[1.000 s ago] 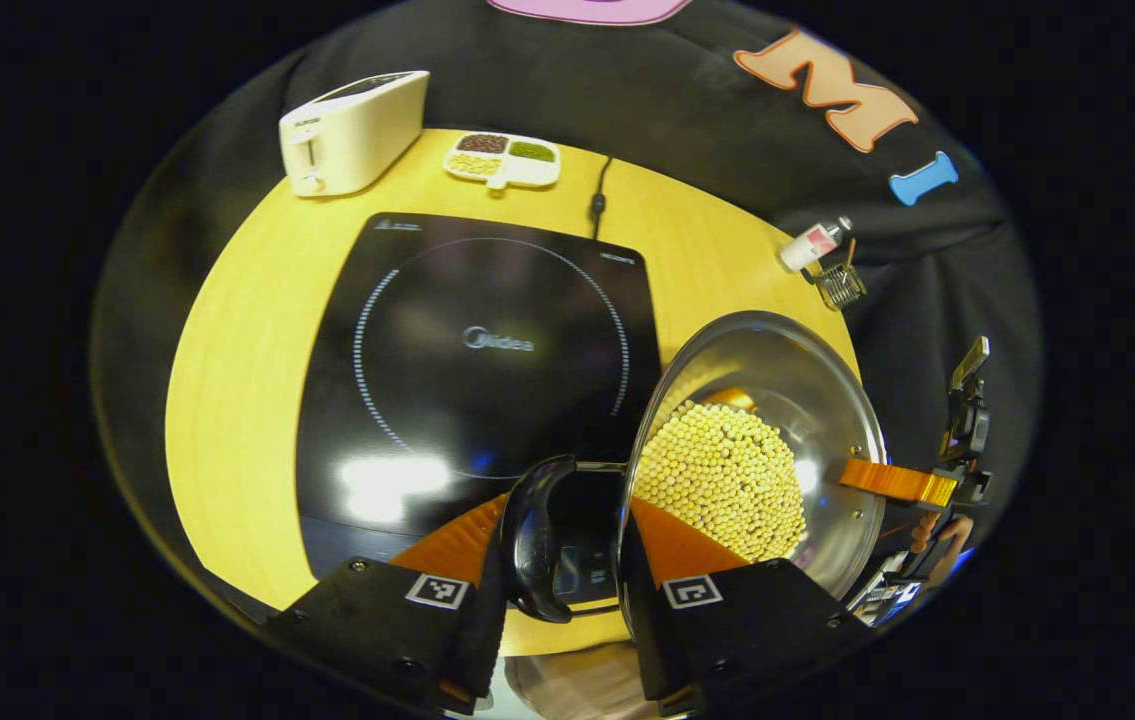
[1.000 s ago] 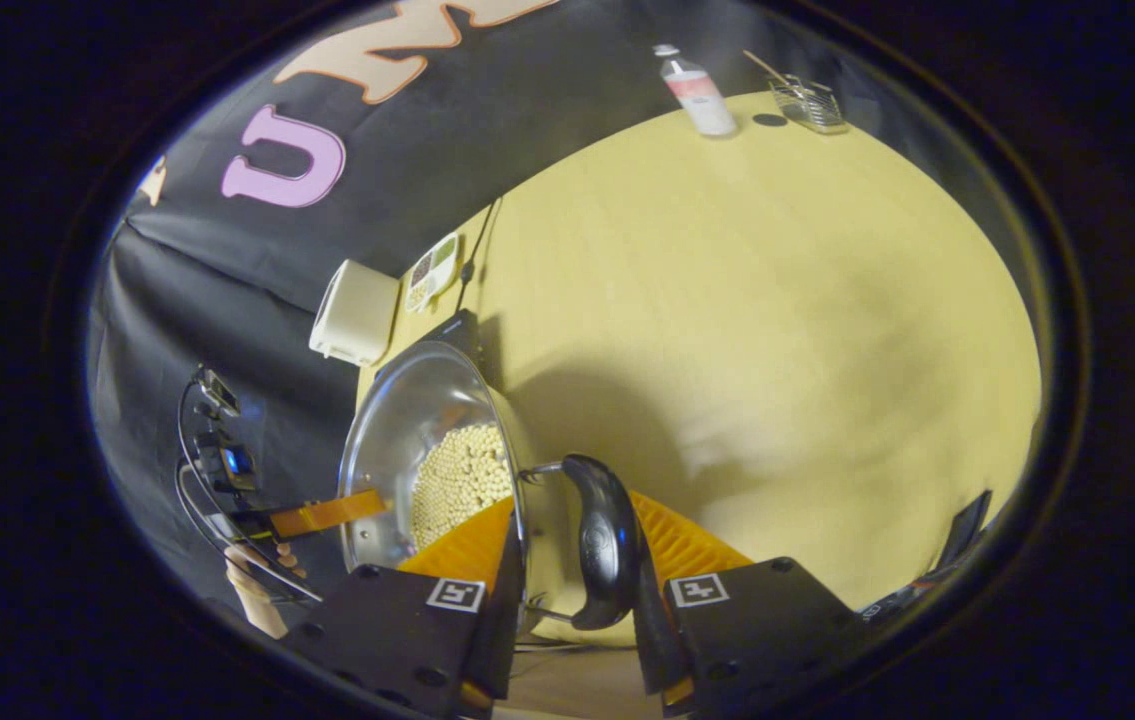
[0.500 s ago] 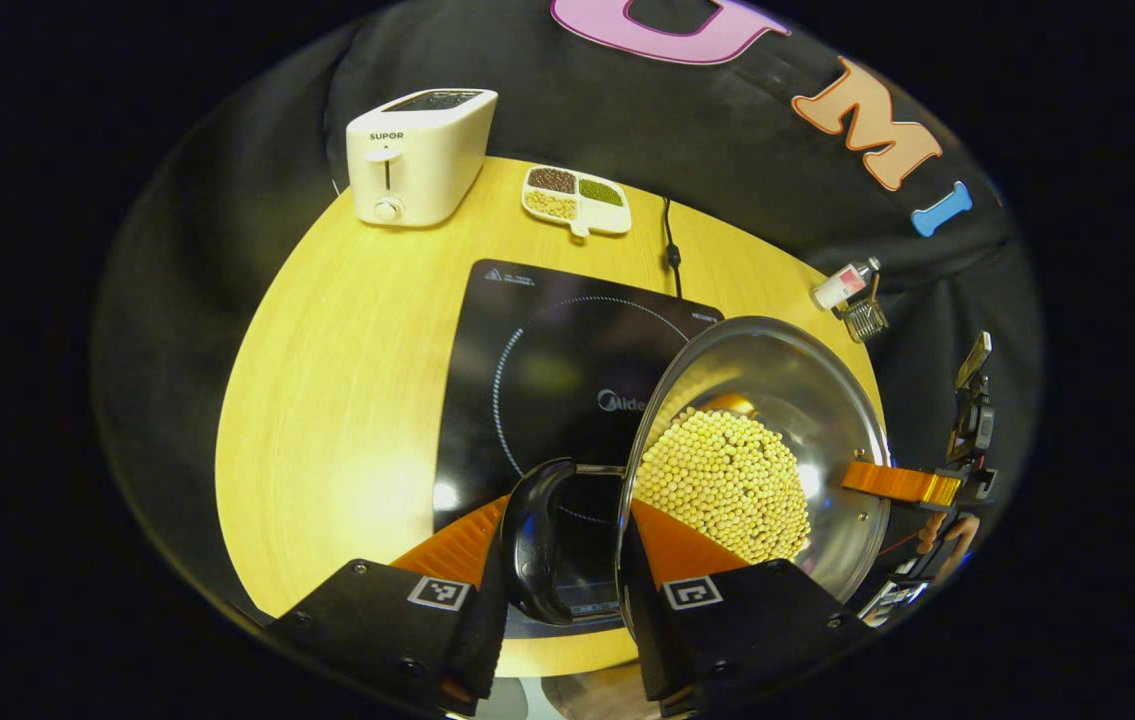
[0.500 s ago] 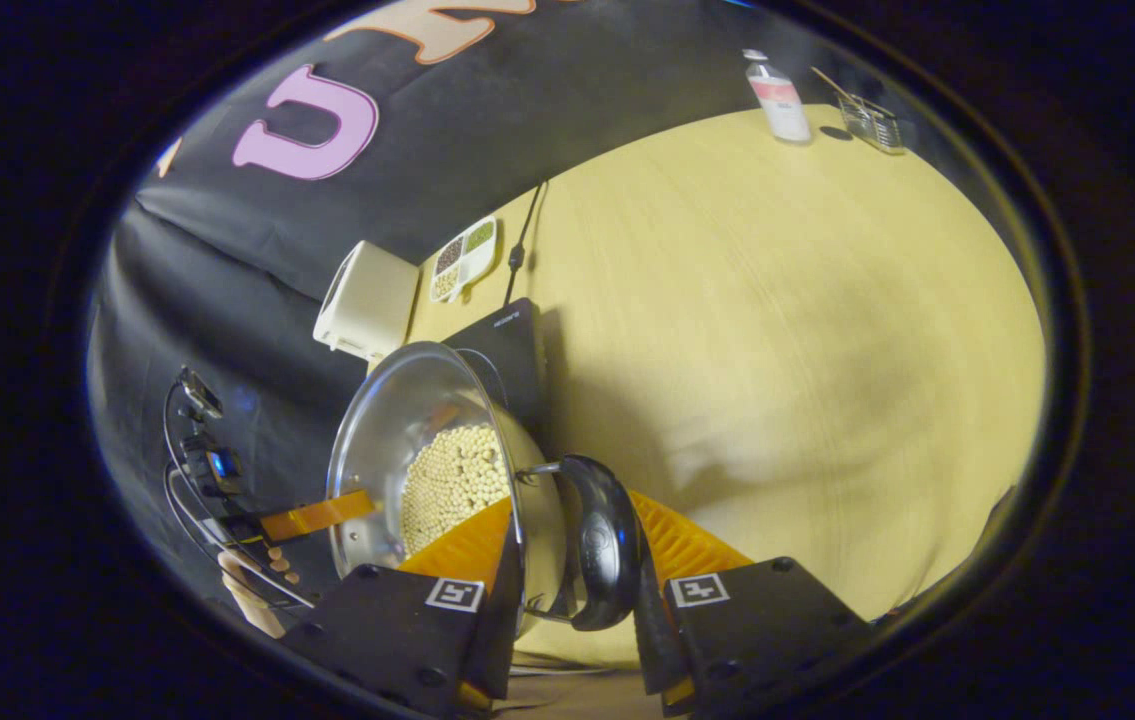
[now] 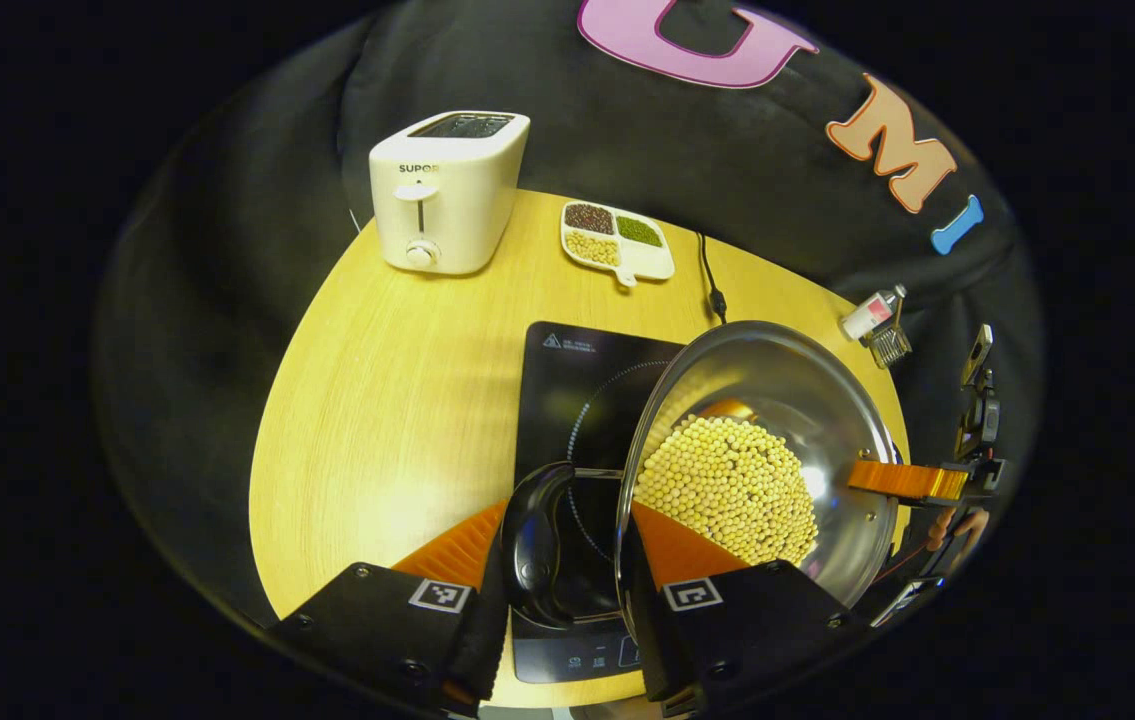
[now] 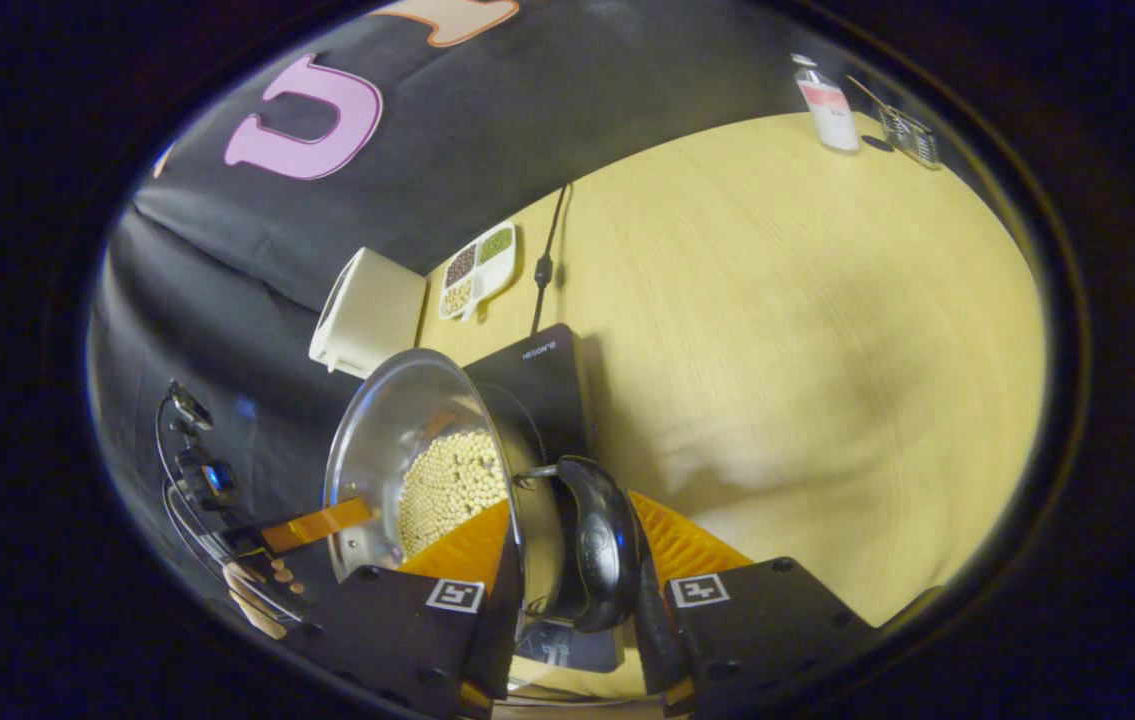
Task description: First push the handle of the pot to place it horizontally, then grasp the pot with both hands and set it on the induction cooktop.
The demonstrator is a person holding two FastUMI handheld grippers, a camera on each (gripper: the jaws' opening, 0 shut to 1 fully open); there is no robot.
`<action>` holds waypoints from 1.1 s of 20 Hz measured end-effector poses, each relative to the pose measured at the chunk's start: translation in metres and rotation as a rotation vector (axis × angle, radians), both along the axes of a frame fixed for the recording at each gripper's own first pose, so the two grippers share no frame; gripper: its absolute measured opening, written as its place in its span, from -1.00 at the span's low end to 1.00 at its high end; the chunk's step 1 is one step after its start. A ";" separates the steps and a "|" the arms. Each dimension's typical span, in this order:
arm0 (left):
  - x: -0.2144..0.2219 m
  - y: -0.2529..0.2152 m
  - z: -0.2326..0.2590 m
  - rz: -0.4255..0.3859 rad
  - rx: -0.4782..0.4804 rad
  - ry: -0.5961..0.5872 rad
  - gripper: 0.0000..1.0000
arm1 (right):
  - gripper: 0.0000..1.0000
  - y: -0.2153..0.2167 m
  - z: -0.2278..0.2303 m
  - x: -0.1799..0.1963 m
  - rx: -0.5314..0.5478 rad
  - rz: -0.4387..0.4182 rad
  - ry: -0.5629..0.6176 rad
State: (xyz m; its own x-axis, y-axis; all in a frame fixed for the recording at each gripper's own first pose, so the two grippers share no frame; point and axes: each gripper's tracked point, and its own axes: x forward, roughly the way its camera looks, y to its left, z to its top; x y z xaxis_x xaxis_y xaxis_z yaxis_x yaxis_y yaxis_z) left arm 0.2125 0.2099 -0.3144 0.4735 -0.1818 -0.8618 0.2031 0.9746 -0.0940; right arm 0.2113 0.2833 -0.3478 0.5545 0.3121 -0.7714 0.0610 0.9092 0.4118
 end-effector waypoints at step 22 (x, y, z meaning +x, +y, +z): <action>0.021 0.023 -0.016 -0.009 0.063 -0.049 0.52 | 0.84 0.000 -0.023 0.024 0.043 0.002 0.021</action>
State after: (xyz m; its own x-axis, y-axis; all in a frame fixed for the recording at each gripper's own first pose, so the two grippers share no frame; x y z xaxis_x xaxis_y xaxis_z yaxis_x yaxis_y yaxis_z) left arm 0.2331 0.2332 -0.3308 0.5142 -0.1320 -0.8475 0.2147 0.9764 -0.0218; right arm 0.2354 0.2829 -0.3713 0.5377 0.3465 -0.7686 0.0678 0.8909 0.4491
